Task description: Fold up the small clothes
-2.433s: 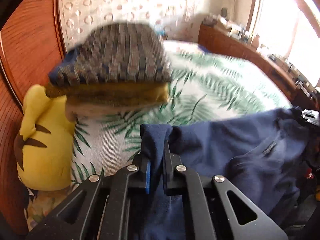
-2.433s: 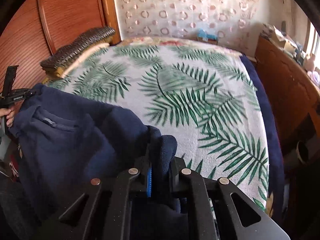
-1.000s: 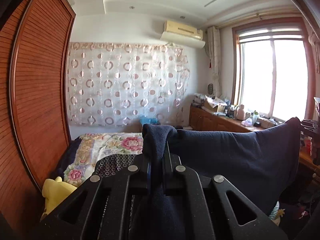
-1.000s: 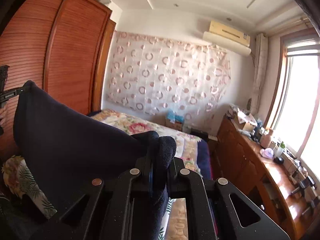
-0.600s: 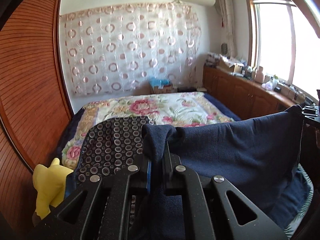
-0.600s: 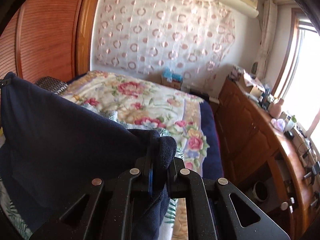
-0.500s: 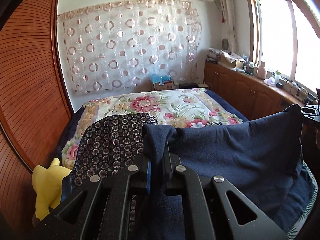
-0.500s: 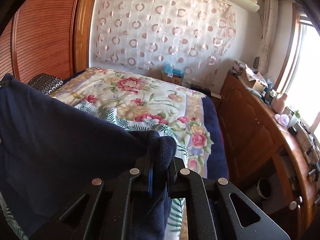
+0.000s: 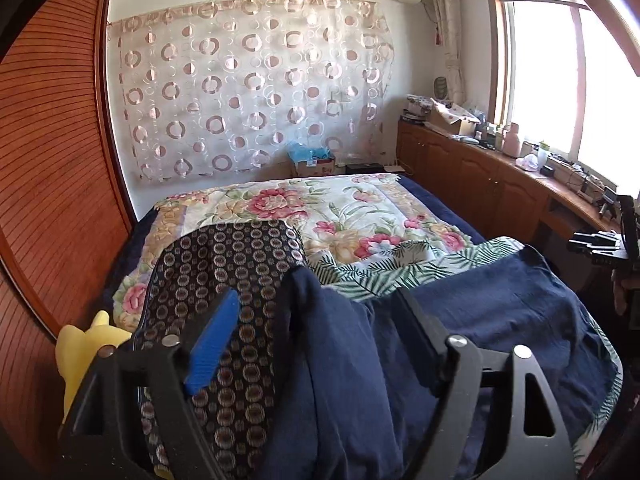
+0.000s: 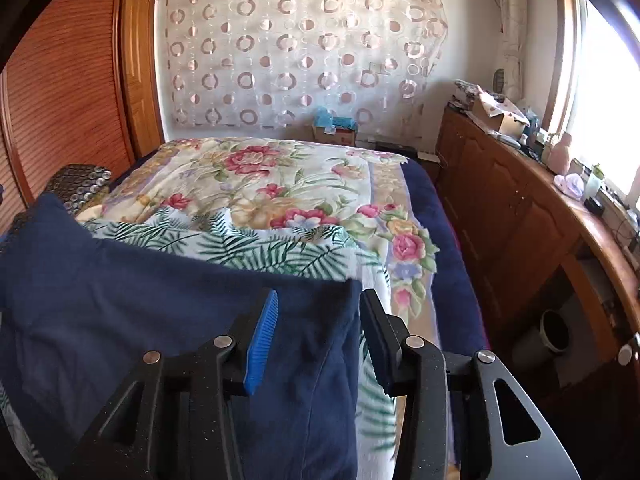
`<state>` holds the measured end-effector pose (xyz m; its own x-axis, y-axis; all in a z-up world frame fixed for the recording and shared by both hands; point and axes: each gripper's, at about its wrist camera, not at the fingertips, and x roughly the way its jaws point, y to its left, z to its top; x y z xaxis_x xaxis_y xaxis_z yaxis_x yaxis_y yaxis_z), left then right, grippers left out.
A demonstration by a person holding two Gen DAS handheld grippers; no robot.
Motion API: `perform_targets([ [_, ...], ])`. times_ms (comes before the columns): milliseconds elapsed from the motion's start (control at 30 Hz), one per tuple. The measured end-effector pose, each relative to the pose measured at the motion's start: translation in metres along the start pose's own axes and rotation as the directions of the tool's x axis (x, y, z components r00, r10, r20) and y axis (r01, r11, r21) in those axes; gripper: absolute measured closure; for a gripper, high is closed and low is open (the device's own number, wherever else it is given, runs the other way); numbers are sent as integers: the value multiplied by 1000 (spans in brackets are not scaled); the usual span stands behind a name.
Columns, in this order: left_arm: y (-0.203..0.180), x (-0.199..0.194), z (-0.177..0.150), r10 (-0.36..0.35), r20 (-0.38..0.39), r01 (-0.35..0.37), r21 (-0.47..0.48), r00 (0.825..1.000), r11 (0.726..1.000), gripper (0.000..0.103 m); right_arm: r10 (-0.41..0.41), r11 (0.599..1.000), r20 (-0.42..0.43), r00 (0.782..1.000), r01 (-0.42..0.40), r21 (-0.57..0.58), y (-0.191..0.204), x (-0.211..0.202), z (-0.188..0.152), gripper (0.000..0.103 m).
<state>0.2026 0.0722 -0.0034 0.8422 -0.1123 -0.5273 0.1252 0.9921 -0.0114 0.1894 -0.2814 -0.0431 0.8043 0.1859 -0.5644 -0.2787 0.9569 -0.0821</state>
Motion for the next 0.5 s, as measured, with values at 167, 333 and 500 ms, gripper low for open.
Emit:
perform_targets([
  [167, -7, -25, -23, -21, -15, 21, -5, 1000, 1000, 24, 46, 998, -19, 999, -45, 46, -2, -21, -43, 58],
  [333, -15, -42, -59, -32, -37, 31, -6, 999, 999, 24, 81, 991, -60, 995, -74, 109, -6, -41, -87, 58],
  [500, -20, -44, -90, -51, -89, 49, -23, 995, 999, 24, 125, 983, -68, 990, -114, 144, -11, -56, -105, 58],
])
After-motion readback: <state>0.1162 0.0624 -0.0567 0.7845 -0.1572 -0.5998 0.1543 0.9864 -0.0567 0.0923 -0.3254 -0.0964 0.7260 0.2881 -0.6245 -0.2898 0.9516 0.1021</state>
